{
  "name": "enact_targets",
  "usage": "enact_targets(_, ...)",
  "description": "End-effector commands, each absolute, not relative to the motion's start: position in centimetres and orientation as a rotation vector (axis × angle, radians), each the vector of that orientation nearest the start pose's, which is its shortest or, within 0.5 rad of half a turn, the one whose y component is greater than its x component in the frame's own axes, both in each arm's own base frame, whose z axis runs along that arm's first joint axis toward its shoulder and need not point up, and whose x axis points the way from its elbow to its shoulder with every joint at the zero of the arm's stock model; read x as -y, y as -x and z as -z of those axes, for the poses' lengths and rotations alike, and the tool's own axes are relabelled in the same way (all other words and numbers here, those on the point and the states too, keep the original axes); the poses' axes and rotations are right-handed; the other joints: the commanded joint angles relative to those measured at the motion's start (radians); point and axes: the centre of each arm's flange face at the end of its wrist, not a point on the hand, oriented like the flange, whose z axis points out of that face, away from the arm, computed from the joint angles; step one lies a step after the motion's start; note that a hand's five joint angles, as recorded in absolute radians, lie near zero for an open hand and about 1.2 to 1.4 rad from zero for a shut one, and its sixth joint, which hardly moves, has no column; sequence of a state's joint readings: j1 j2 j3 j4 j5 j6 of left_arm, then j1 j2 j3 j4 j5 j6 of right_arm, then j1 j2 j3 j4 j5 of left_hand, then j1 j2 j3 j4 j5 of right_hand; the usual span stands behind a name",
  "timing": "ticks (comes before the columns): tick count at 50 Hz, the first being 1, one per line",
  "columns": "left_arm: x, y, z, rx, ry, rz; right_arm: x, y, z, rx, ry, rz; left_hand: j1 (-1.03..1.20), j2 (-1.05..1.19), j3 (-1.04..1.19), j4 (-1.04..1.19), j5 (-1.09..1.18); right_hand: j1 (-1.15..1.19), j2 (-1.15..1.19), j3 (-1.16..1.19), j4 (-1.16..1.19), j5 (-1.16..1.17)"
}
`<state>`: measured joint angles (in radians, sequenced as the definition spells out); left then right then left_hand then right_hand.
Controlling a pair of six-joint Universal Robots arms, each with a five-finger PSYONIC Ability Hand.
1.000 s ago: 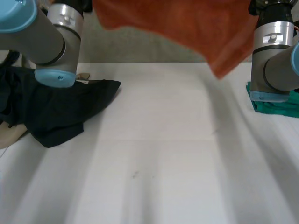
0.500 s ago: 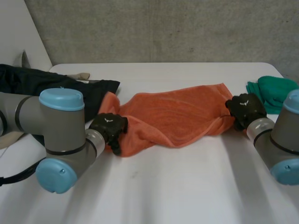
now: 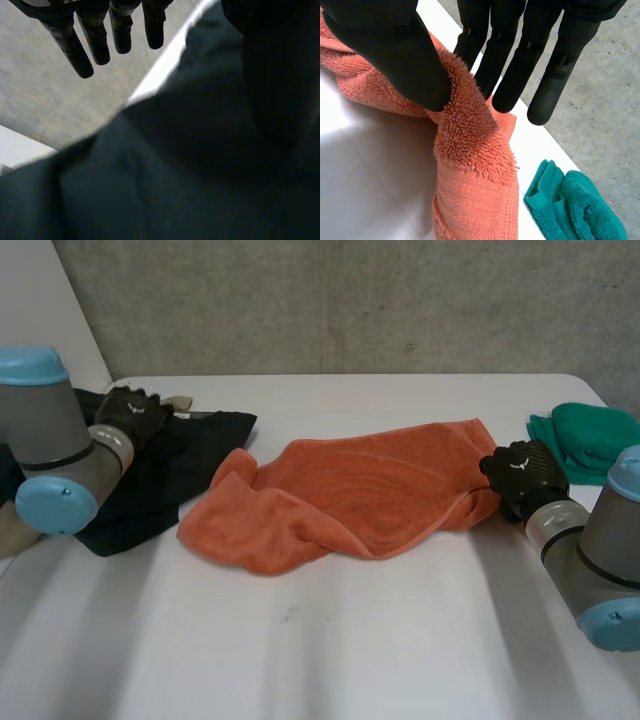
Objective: Fold the laundry.
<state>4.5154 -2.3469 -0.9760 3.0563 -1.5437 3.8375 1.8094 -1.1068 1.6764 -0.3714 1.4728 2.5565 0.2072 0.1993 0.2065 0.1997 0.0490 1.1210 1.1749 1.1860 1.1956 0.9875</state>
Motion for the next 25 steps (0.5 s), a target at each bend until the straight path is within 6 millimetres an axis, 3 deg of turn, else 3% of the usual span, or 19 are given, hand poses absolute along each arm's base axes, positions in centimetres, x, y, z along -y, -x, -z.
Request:
enact_targets(1,42.9,21.9,-14.5,-2.069,-1.128,1.601,31.8,-22.0,-15.1,-2.303,1.111,2.067,0.269,0.277,0.270,0.277,0.253,0.275,0.221,0.210,0.201,0.234)
enact_targets(2,43.0,22.0,-14.3,-2.067,-1.134,1.592,31.8,-21.9,-15.2,-2.303,1.110,2.070,0.459,0.467,0.460,0.467,0.443,0.275,0.221,0.210,0.201,0.234)
enact_targets(3,43.2,22.0,-14.1,-2.055,-1.136,1.586,31.8,-21.9,-15.2,-2.304,1.108,2.072,0.958,0.966,0.959,0.966,0.942,0.275,0.221,0.210,0.201,0.234)
enact_targets(4,43.4,22.0,-14.2,-2.048,-1.127,1.589,31.8,-21.9,-15.2,-2.304,1.106,2.075,1.187,1.195,1.188,1.194,1.170,0.275,0.221,0.210,0.201,0.234)
enact_targets(9,47.0,19.9,-16.3,-1.900,-0.857,1.673,31.7,-21.9,-15.4,-2.294,1.107,2.084,1.189,1.197,1.190,1.197,1.173,0.275,0.221,0.210,0.201,0.234)
enact_targets(10,48.5,18.5,-17.3,-1.835,-0.700,1.694,31.6,-22.0,-15.4,-2.294,1.109,2.082,1.189,1.197,1.190,1.197,1.173,0.275,0.221,0.210,0.201,0.234)
enact_targets(15,51.2,14.3,-20.7,-1.677,-0.330,1.722,31.3,-22.3,-15.6,-2.278,1.117,2.090,1.189,1.197,1.190,1.197,1.173,0.275,0.221,0.210,0.201,0.234)
enact_targets(19,51.5,14.0,-21.3,-1.675,-0.309,1.778,31.2,-22.3,-15.6,-2.277,1.121,2.091,1.189,1.197,1.190,1.197,1.173,0.275,0.221,0.210,0.201,0.234)
enact_targets(22,51.5,15.0,-20.5,-1.700,-0.385,1.814,31.2,-22.3,-15.7,-2.275,1.120,2.095,1.189,1.197,1.190,1.197,1.173,0.275,0.221,0.210,0.201,0.234)
enact_targets(25,50.8,16.5,-18.4,-1.773,-0.516,1.803,31.1,-22.3,-15.7,-2.276,1.121,2.093,1.189,1.197,1.190,1.197,1.173,0.275,0.221,0.210,0.201,0.234)
